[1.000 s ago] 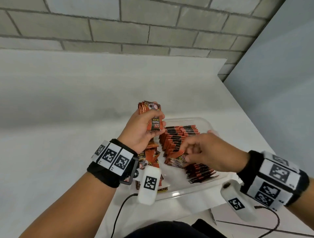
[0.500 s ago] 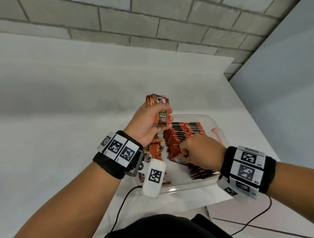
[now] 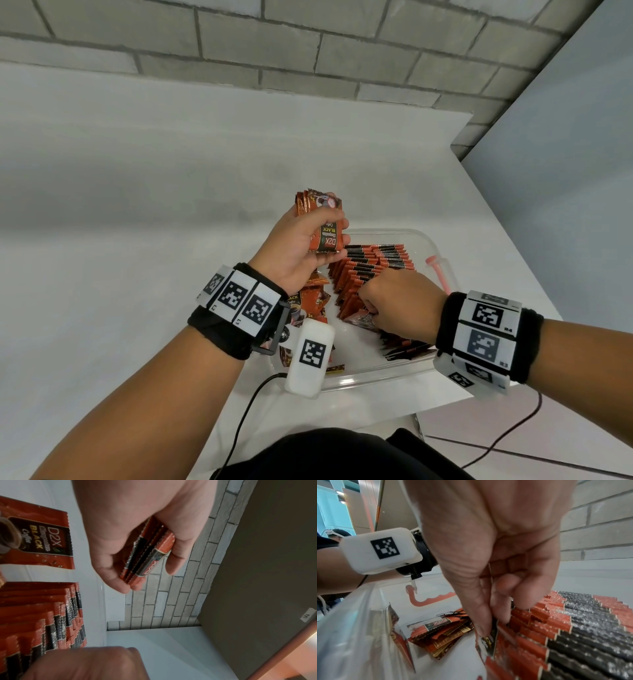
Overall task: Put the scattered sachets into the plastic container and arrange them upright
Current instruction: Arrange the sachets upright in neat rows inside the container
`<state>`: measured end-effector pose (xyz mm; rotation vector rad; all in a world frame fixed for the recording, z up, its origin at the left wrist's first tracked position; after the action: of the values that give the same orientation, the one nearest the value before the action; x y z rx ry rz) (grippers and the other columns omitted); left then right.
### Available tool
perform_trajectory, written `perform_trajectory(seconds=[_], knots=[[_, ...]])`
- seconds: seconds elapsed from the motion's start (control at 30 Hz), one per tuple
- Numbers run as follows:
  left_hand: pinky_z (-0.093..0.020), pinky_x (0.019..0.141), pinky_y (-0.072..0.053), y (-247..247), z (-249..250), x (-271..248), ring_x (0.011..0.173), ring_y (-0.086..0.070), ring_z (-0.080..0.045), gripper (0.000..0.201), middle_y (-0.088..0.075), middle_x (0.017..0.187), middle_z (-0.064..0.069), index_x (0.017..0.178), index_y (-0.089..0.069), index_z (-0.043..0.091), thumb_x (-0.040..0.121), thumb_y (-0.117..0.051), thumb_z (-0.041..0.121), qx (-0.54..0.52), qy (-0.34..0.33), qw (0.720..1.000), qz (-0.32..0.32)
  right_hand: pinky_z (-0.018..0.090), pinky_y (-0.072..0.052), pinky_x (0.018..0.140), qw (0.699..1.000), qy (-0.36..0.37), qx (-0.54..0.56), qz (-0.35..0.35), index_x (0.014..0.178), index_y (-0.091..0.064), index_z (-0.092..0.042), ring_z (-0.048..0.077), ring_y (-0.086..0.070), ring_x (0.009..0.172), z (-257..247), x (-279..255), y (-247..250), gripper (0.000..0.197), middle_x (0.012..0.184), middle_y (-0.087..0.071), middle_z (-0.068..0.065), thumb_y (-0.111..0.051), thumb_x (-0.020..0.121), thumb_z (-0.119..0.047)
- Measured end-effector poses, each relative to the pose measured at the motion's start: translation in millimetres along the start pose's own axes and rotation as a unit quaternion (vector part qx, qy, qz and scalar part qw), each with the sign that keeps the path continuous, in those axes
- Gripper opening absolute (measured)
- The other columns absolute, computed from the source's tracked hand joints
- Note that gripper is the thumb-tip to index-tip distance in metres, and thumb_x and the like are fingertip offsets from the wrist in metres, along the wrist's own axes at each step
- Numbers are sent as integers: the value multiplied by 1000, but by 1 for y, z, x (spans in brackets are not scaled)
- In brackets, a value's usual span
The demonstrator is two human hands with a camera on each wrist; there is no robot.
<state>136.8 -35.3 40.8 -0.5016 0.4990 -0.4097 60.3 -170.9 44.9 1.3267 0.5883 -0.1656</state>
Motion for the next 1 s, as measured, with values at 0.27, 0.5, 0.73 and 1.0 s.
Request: perform_trajectory(seconds=[0.27,0.5,0.73,1.0], knots=[[-36,76,-54,0,-1,1,75,-65,-18,12,-65,87,-7,100,-60,13,88,-62,12,0,0,1000,-2,25,-33,49,1000,2,3,6,81,-53,-11,24,-53,68,1,1,0,6,76,-54,4,-53,87,-10],[-38,78,-56,-1,-2,1,73,-67,-20,15,-67,88,-9,103,-60,10,88,-61,11,-11,4,1000,-17,29,-37,53,999,-13,26,24,85,-55,-12,24,-57,73,7,-2,1,7,81,-58,4,-60,86,-16],[-36,68,-59,-3,-4,-2,71,-70,-24,12,-68,83,-11,100,-60,5,90,-58,12,-10,12,999,-43,31,-43,60,997,-27,61,41,75,-47,-17,19,-50,69,16,-3,3,23,72,-51,-2,-65,85,-27],[-36,63,-60,-8,-6,-9,77,-71,-25,40,-72,90,-13,120,-56,9,81,-64,11,33,31,994,-97,15,-41,59,926,-69,301,218,98,-60,-24,2,-55,61,43,-22,28,15,83,-64,-10,-61,89,-36]])
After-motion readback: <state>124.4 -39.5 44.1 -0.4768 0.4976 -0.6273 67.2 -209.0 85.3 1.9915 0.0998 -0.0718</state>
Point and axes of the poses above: each hand's wrist, its own x-axis towards the middle knuckle, its own y-axis out of the back of the hand, z = x × y, the point moved 2 cm from there along x, towards the middle knuckle
